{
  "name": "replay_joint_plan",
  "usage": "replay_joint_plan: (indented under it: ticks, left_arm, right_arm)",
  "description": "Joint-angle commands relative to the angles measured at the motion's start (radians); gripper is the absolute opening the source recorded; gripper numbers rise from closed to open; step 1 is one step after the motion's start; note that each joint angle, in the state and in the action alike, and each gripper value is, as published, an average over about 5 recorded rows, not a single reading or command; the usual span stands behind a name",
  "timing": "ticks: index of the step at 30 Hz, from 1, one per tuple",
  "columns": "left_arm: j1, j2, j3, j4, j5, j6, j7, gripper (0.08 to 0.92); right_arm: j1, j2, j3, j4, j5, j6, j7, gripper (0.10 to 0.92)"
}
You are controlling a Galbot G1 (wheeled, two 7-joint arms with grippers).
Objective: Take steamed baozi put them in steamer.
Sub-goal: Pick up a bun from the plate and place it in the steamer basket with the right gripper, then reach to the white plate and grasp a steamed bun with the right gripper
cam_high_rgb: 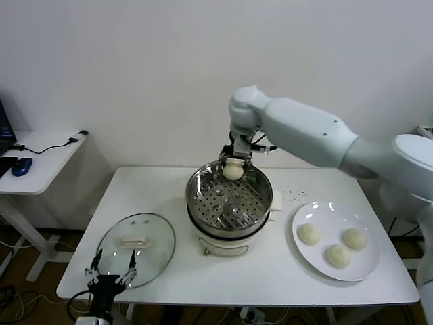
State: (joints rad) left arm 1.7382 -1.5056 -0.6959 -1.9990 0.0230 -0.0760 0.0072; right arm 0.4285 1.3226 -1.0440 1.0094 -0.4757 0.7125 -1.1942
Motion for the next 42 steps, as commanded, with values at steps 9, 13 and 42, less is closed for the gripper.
replay_joint_plan:
  ticks: [9, 13, 42]
  left_arm:
    - [-0.011, -0.009, 0.008, 0.014, 0.003, 0.006, -0.003, 0.823]
    - [-0.013, -0.009, 0.008, 0.016, 0.003, 0.008, -0.003, 0.823]
    - [-0.007, -0.006, 0.022, -0.002, 0.013, 0.01, -0.007, 0.823]
  right_arm:
    - [-0.157, 0.114, 0.09, -0.196, -0.267, 0.115, 0.066, 0.653]
    - [-0.165, 0.117, 0.098, -0.195, -0.275, 0.112, 0.072, 0.654]
    - [0.349, -0.563, -0.336, 0.279, 0.754, -0.663, 0.123, 0.823]
